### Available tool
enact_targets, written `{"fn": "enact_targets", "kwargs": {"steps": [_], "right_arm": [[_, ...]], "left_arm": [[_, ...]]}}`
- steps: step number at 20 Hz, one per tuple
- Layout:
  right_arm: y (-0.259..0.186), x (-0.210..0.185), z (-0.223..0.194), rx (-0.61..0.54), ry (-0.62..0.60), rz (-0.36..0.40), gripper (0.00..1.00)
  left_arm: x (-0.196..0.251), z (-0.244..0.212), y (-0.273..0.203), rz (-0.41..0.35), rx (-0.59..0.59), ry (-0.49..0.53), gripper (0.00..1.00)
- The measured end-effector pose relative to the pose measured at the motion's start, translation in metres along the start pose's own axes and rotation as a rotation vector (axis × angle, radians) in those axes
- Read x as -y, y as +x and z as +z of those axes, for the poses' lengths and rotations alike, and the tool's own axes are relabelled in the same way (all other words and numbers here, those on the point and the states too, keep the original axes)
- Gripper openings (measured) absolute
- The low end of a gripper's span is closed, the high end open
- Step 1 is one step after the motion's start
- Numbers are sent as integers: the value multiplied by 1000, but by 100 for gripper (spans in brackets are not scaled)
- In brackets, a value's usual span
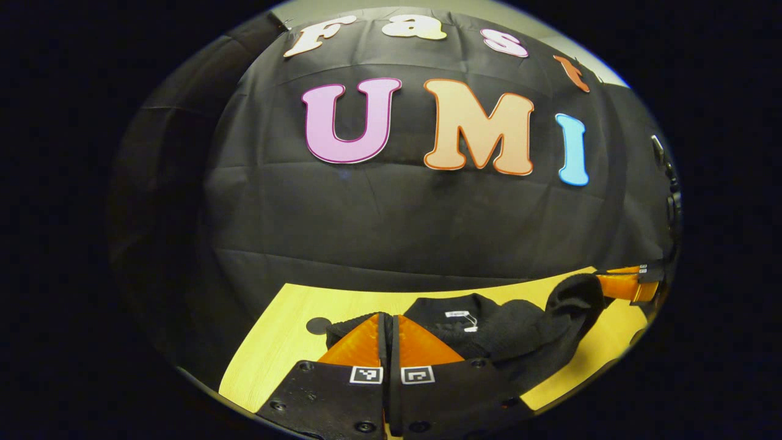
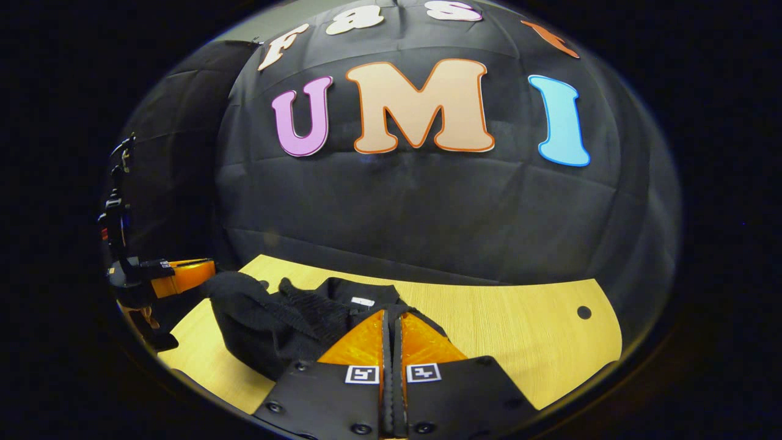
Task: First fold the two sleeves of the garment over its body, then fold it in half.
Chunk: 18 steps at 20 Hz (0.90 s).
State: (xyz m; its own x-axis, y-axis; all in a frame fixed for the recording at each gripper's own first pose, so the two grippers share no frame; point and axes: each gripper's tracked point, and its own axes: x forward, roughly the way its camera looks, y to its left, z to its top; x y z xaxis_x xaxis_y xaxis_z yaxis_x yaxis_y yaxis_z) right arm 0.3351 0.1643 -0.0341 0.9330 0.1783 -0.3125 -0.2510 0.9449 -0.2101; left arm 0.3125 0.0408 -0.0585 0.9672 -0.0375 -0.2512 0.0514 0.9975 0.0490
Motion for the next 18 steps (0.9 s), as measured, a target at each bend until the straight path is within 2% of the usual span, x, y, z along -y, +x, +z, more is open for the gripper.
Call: {"fn": "enact_targets", "kwargs": {"steps": [5, 11, 18], "right_arm": [[57, 13, -4, -29, 32, 9, 2], [106, 21, -25, -70, 62, 6, 1], [125, 23, -46, -119, 102, 13, 3]], "left_arm": [[-5, -23, 49, 63, -58, -76, 0], [-1, -55, 97, 88, -104, -28, 0], [2, -80, 117, 115, -141, -10, 0]]}}
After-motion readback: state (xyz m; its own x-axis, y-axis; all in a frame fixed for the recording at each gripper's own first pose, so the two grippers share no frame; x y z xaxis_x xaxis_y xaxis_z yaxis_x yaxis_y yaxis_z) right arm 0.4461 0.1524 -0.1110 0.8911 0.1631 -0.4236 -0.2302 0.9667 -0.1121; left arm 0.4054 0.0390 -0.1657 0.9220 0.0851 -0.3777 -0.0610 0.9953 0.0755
